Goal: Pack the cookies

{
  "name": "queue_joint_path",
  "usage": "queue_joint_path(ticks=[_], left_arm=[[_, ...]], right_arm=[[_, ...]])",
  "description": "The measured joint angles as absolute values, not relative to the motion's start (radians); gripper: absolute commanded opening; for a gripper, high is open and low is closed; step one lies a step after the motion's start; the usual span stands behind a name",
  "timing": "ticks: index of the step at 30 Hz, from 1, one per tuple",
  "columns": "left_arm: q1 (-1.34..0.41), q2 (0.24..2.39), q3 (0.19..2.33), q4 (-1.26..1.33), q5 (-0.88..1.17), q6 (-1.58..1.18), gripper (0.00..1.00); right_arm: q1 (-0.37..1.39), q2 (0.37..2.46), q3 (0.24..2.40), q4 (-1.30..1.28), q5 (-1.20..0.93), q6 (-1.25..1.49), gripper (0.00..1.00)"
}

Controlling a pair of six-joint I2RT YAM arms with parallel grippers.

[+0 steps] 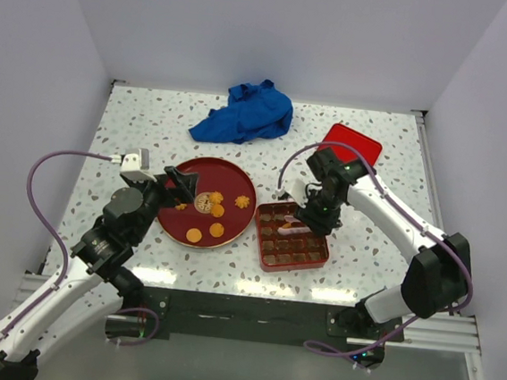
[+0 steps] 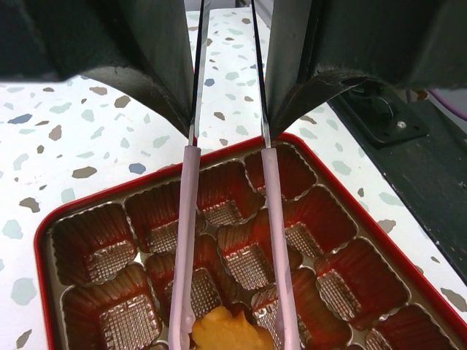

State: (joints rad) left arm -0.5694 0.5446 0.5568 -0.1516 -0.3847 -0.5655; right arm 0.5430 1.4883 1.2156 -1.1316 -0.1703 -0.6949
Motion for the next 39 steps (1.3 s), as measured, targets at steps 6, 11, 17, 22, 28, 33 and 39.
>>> queue_joint_path(ticks=[6, 11, 17, 22, 28, 33, 39], left_arm=[[-0.569, 0.545, 0.557, -0.152, -0.385, -0.566, 1.00], [-0.569, 0.545, 0.557, -0.154, -0.385, -0.566, 1.00], [-0.569, 0.545, 0.557, -0.158, -0.385, -0.565, 1.00], [-0.569, 0.546, 0.557, -0.162, -0.385, -0.564, 1.00], [-0.569, 0.537, 0.557, -0.197, -0.390, -0.566, 1.00], [-0.569, 0.508, 0.557, -0.236, -0.400, -0.568, 1.00], [-0.569, 0.477, 0.557, -0.284, -0.420, -0.585, 1.00]], right_arm=[[0.543, 1.494, 1.264, -1.136, -0.184, -0.691, 0.41], [0.543, 1.494, 1.283, -1.141, -0.211, -0.689, 0.40], [0.557, 1.509, 1.325, -1.148, -0.245, -0.691, 0.40], [0.651, 1.595, 1.424, -1.129, -0.248, -0.692, 0.40], [0.751, 1.793, 1.588, -1.061, -0.228, -0.679, 0.40], [0.765, 1.963, 1.719, -0.991, -0.186, -0.661, 0.40], [0.765, 2.049, 1.774, -0.967, -0.159, -0.675, 0.40]])
